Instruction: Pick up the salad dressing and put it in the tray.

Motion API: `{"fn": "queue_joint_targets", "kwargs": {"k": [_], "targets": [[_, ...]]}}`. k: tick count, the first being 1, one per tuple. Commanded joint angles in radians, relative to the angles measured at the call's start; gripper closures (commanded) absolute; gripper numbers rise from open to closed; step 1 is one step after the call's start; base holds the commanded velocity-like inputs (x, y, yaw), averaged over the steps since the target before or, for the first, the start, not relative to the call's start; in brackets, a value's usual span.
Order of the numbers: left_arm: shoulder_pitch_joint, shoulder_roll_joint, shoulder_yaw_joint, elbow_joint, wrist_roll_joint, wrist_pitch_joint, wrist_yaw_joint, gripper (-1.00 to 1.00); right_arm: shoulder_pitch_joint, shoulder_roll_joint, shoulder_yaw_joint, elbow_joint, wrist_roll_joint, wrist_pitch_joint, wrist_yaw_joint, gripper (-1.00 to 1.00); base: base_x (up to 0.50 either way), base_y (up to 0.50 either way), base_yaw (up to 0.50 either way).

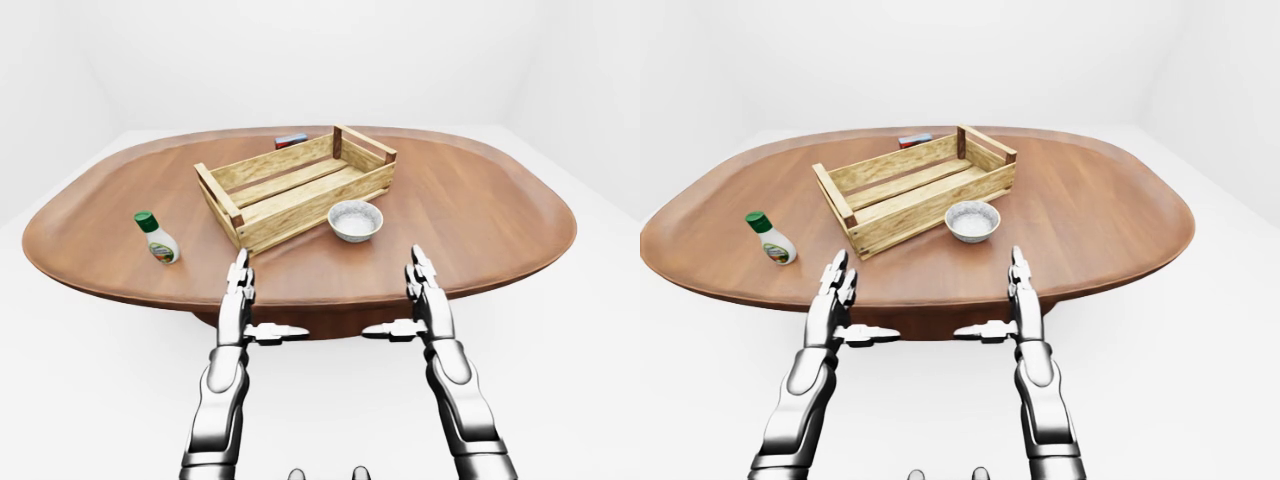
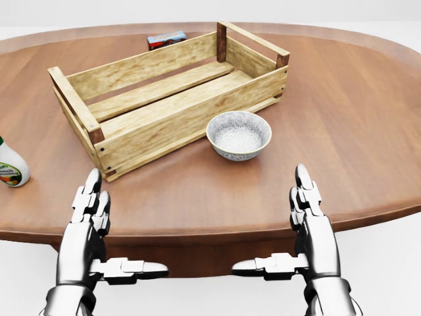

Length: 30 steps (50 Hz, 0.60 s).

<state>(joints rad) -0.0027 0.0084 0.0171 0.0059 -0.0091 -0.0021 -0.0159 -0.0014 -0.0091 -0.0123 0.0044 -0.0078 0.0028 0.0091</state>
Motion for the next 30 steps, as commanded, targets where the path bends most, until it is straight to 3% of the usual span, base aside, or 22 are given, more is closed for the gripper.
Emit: {"fn": "queue_joint_targets", "kwargs": {"k": [1,3,4,6,14,23,30], "targets": [[-0.008,0.017,0.032,0.012,-0.012,-0.004,-0.021,-1.0,0.001,-0.016,-0.02,-0.011,-0.022,0.025,0.018,-1.0,0.0,0.0,0.0],[-0.003,0.015,0.032,-0.001,-0.016,0.004,-0.023,-1.0,0.006,-0.017,-0.023,-0.033,-0.022,0.039,0.023,-1.0,0.0,0.0,0.0],[0.008,0.009,0.041,-0.082,-0.074,0.087,-0.043,-1.0,0.013,-0.018,-0.029,-0.068,-0.014,0.062,0.027,-1.0,0.0,0.0,0.0],[0.015,0.019,0.055,-0.192,-0.1,0.089,-0.039,-1.0,0.02,-0.021,-0.032,-0.112,-0.015,0.084,0.034,-1.0,0.0,0.0,0.0],[0.002,0.064,0.156,-0.432,-0.114,0.089,-0.051,-1.0,0.064,-0.051,-0.128,-0.43,-0.01,0.084,0.085,-1.0,0.0,0.0,0.0],[-0.034,0.13,0.305,-0.574,-0.154,0.089,-0.078,-1.0,0.077,-0.079,-0.358,-0.767,0.048,0.084,0.164,-1.0,0.0,0.0,0.0],[-0.058,0.18,0.423,-0.627,-0.19,0.089,-0.096,-1.0,0.069,-0.097,-0.521,-0.905,0.078,0.084,0.229,-1.0,0.0,0.0,0.0]]}}
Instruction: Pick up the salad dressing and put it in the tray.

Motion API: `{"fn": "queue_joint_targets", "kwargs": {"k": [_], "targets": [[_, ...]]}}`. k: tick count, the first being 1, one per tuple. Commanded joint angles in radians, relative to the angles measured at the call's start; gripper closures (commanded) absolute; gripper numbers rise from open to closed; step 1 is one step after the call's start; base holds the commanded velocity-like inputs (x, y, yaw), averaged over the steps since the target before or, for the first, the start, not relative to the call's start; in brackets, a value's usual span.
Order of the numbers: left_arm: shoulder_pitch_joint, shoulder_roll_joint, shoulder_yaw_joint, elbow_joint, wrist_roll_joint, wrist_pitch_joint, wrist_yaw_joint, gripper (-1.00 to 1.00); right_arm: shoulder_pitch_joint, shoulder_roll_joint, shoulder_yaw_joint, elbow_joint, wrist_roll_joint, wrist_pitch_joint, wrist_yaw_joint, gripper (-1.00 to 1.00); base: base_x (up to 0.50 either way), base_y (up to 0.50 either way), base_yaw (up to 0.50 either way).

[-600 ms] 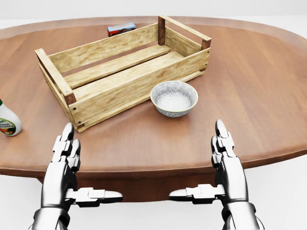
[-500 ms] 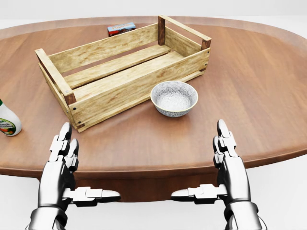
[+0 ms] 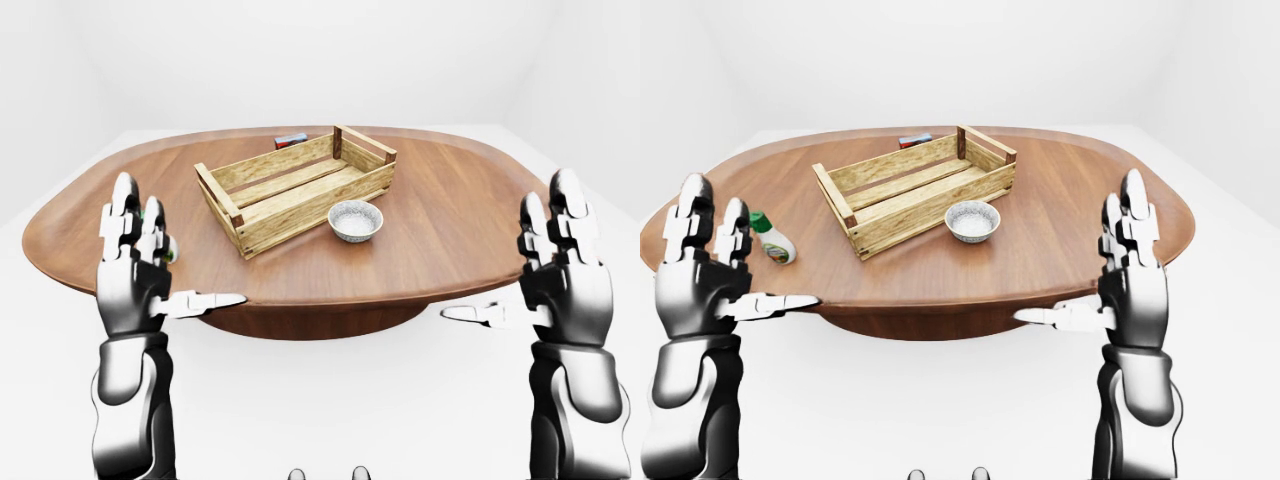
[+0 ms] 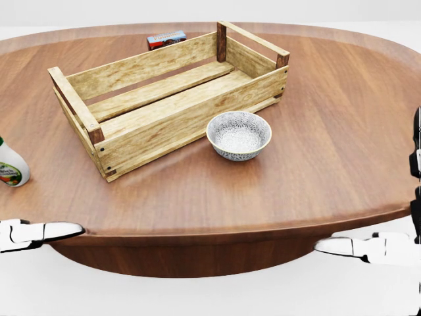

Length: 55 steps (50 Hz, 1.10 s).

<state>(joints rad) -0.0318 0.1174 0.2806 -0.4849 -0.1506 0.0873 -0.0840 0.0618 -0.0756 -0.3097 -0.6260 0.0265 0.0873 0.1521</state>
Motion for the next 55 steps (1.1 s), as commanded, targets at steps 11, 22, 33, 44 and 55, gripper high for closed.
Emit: {"fn": "queue_joint_targets", "kwargs": {"k": [11,22,33,44,55], "targets": [[-0.095,0.261,0.528,-0.258,-0.272,0.0,0.005,-1.0,-0.032,-0.047,-0.446,-0.349,0.234,0.0,0.057,-1.0,0.0,0.0,0.0],[-0.059,0.335,0.61,-0.211,-0.356,0.0,0.043,-1.0,-0.039,-0.124,-0.351,-0.379,0.035,0.0,0.004,-1.0,0.0,0.17,0.0],[-0.055,0.347,0.632,-0.19,-0.354,0.0,0.038,-1.0,-0.045,-0.08,-0.334,-0.336,-0.004,0.0,0.05,-1.0,0.0,0.5,0.0],[-0.048,0.325,0.593,-0.142,-0.278,0.0,0.022,-1.0,-0.039,-0.066,-0.296,-0.299,-0.076,0.0,0.066,-1.0,0.0,0.5,0.0],[-0.049,0.319,0.59,-0.143,-0.266,0.0,0.014,-1.0,-0.032,-0.062,-0.262,-0.3,-0.138,0.0,0.083,-1.0,0.1,0.5,0.0]]}}
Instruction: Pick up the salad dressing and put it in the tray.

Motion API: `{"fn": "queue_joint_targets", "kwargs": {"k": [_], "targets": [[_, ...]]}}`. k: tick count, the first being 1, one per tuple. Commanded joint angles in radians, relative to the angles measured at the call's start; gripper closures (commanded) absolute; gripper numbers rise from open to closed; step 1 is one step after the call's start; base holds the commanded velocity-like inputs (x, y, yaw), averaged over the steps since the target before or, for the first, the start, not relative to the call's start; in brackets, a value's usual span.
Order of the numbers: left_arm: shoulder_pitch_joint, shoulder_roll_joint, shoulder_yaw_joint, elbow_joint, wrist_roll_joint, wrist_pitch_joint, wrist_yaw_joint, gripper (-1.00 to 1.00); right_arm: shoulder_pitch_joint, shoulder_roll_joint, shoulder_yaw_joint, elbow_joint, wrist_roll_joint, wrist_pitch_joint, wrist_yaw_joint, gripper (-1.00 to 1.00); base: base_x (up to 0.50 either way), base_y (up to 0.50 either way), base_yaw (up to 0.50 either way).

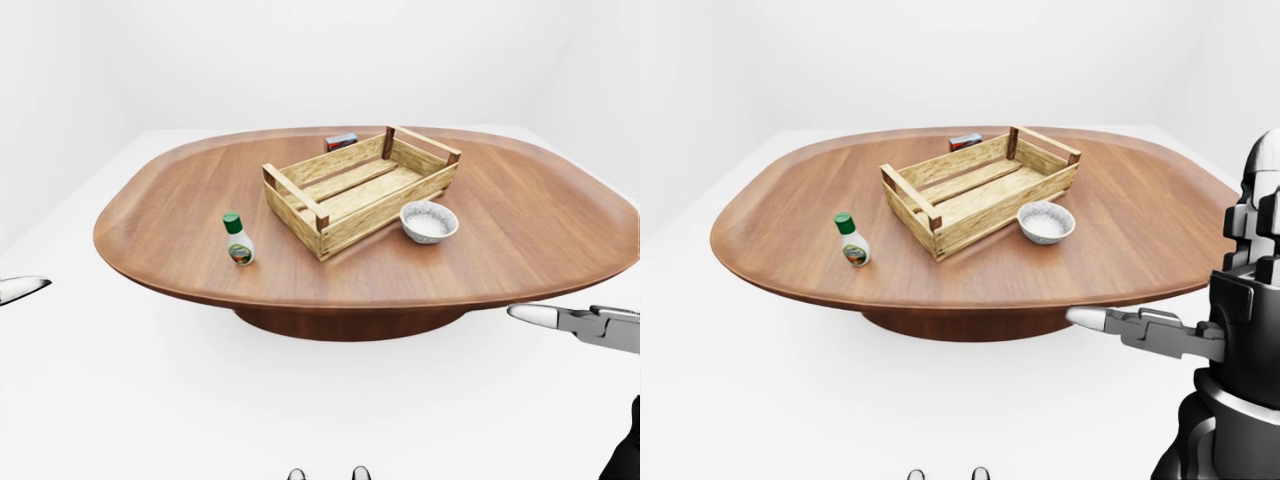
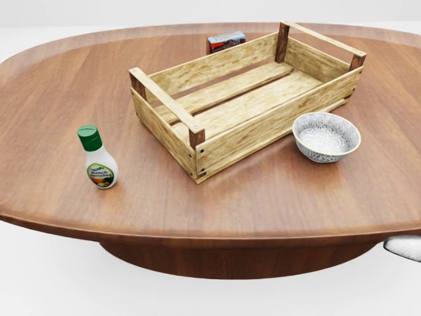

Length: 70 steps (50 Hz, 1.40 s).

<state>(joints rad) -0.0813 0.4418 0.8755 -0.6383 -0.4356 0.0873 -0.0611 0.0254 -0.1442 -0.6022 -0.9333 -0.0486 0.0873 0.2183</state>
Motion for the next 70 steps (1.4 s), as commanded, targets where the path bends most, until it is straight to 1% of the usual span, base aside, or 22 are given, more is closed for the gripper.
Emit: {"fn": "queue_joint_targets", "kwargs": {"k": [1,5,15,20,23,26,29,30,31,38,47,54,70], "targets": [[0.001,-0.006,-0.006,0.012,0.021,0.0,-0.009,-1.0,0.005,0.006,0.031,0.006,-0.066,0.0,0.023,-1.0,0.17,0.5,0.0],[0.003,-0.009,-0.012,0.036,0.037,0.0,-0.014,-1.0,0.006,0.01,0.043,0.011,-0.094,0.0,0.027,-1.0,0.17,0.5,0.0],[0.005,-0.015,-0.017,0.032,0.04,0.0,-0.017,-1.0,0.007,0.019,0.048,-0.01,-0.1,0.0,0.046,-1.0,0.18,0.5,0.0],[0.007,-0.011,-0.005,0.037,0.039,0.0,-0.021,-1.0,0.007,0.02,0.046,-0.003,-0.1,0.0,0.051,-1.0,0.24,0.5,0.0],[0.007,-0.014,-0.009,0.039,0.04,0.0,-0.02,-1.0,0.012,0.026,0.047,0.002,-0.09,0.0,0.057,-1.0,0.29,0.49,0.0],[0.009,-0.022,-0.023,0.041,0.05,0.0,-0.022,-1.0,0.015,0.036,0.029,-0.009,-0.035,0.0,0.077,-1.0,0.44,0.3,0.0],[0.007,-0.022,-0.025,0.04,0.054,0.0,-0.022,-1.0,0.011,0.032,0.006,-0.015,0.011,0.0,0.076,-1.0,0.5,0.08,0.0],[0.007,-0.022,-0.024,0.037,0.052,0.0,-0.023,-1.0,0.007,0.036,-0.013,-0.018,0.055,0.0,0.083,-1.0,0.5,0.0,0.0],[0.006,-0.022,-0.024,0.036,0.052,0.0,-0.022,-1.0,0.008,0.033,-0.017,-0.019,0.068,0.0,0.078,-1.0,0.5,0.0,0.0],[0.006,-0.026,-0.032,0.035,0.057,0.0,-0.023,-1.0,0.015,0.025,-0.012,-0.02,0.106,0.0,0.069,-1.0,0.5,0.0,0.0],[0.005,-0.029,-0.039,0.037,0.063,0.0,-0.026,-1.0,0.019,0.024,-0.005,-0.024,0.114,0.0,0.067,-1.0,0.5,0.0,0.0],[0.005,-0.03,-0.042,0.042,0.069,0.0,-0.028,-1.0,0.027,0.026,0.009,-0.011,0.095,0.0,0.069,-1.0,0.5,0.0,0.0],[0.006,-0.035,-0.049,0.042,0.074,0.0,-0.033,-1.0,0.024,0.029,0.011,-0.02,0.092,0.0,0.072,-1.0,0.5,0.0,0.0]]}}
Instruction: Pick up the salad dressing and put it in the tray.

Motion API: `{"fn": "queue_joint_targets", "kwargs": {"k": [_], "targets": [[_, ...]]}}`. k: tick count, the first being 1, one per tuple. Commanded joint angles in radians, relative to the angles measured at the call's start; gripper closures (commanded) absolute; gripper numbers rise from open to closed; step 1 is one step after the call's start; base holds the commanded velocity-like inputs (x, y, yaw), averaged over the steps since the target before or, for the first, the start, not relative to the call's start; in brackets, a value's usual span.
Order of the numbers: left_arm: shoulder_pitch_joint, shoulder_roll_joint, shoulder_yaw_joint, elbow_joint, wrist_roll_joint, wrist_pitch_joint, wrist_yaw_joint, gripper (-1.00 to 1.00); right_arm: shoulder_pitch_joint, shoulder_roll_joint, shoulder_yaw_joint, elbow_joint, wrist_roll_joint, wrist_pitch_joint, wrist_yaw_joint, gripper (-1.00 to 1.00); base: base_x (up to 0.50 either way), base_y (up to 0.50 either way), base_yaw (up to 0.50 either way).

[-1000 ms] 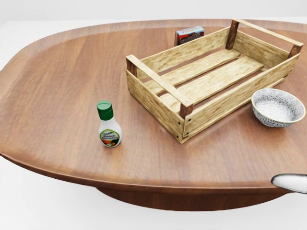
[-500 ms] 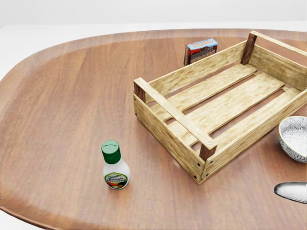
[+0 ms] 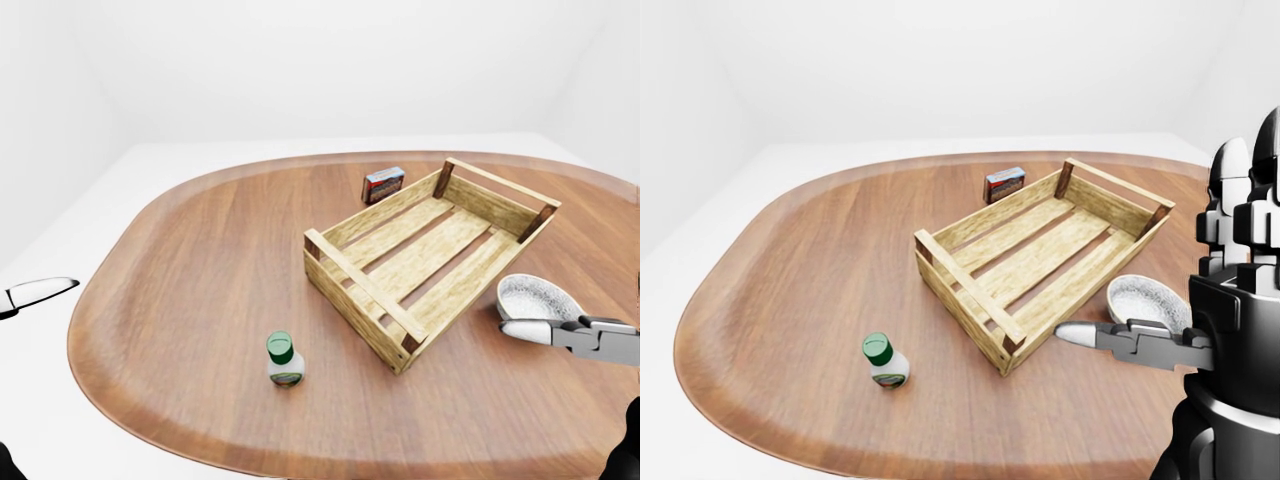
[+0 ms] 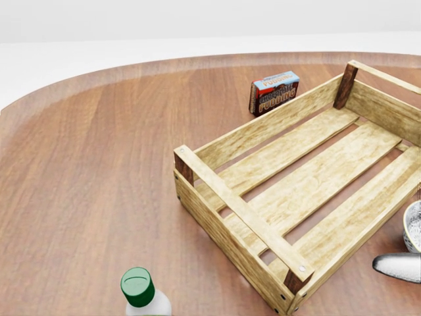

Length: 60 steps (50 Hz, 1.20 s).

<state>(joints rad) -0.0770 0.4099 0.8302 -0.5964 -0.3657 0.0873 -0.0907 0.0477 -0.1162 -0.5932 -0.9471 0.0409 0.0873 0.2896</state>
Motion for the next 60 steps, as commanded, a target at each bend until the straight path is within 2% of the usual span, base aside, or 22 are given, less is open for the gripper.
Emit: {"fn": "queue_joint_targets", "kwargs": {"k": [1,27,30,35,39,43,51,52,54,58,60], "targets": [[0.002,-0.003,-0.002,-0.001,0.003,0.0,-0.003,-1.0,0.002,0.001,0.002,-0.007,0.003,0.0,0.001,-1.0,0.5,-0.02,0.0],[0.001,-0.007,-0.006,-0.011,0.005,0.0,-0.004,-1.0,0.016,0.01,0.024,0.027,-0.028,0.0,0.0,-1.0,0.5,-0.05,0.0],[0.001,-0.006,-0.005,-0.008,0.005,0.0,-0.005,-1.0,0.022,0.033,0.018,0.052,-0.036,0.0,-0.021,-1.0,0.5,-0.06,0.0],[0.001,-0.008,-0.011,-0.003,0.009,0.0,-0.005,-1.0,0.031,0.028,0.023,0.06,-0.027,0.0,-0.018,-1.0,0.0,0.0,0.0],[0.001,-0.007,-0.006,-0.003,0.006,0.0,-0.007,-1.0,0.024,0.027,0.0,0.057,0.062,0.0,0.011,-1.0,-0.04,-0.32,0.0],[0.002,-0.009,-0.013,-0.001,0.013,0.0,-0.007,-1.0,0.038,0.022,0.028,0.08,-0.02,0.0,-0.023,-1.0,-0.03,-0.25,0.0],[0.002,-0.009,-0.01,0.0,0.012,0.0,-0.008,-1.0,0.033,0.024,0.022,0.073,-0.008,0.0,-0.017,-1.0,0.0,0.0,0.0],[0.001,-0.009,-0.009,-0.001,0.01,0.0,-0.008,-1.0,0.041,0.029,-0.001,0.041,0.046,0.0,0.015,-1.0,0.49,-0.11,0.0],[0.001,-0.008,-0.01,-0.001,0.011,0.0,-0.007,-1.0,0.041,0.032,-0.005,0.042,0.057,0.0,0.017,-1.0,0.49,-0.1,0.0],[0.001,-0.008,-0.007,0.0,0.009,0.0,-0.007,-1.0,0.043,0.037,-0.003,0.046,0.054,0.0,0.007,-1.0,0.49,-0.1,0.0],[0.001,-0.01,-0.015,0.003,0.011,0.0,-0.008,-1.0,0.056,0.043,0.027,0.062,0.023,0.0,0.009,-1.0,0.0,0.0,0.0]]}}
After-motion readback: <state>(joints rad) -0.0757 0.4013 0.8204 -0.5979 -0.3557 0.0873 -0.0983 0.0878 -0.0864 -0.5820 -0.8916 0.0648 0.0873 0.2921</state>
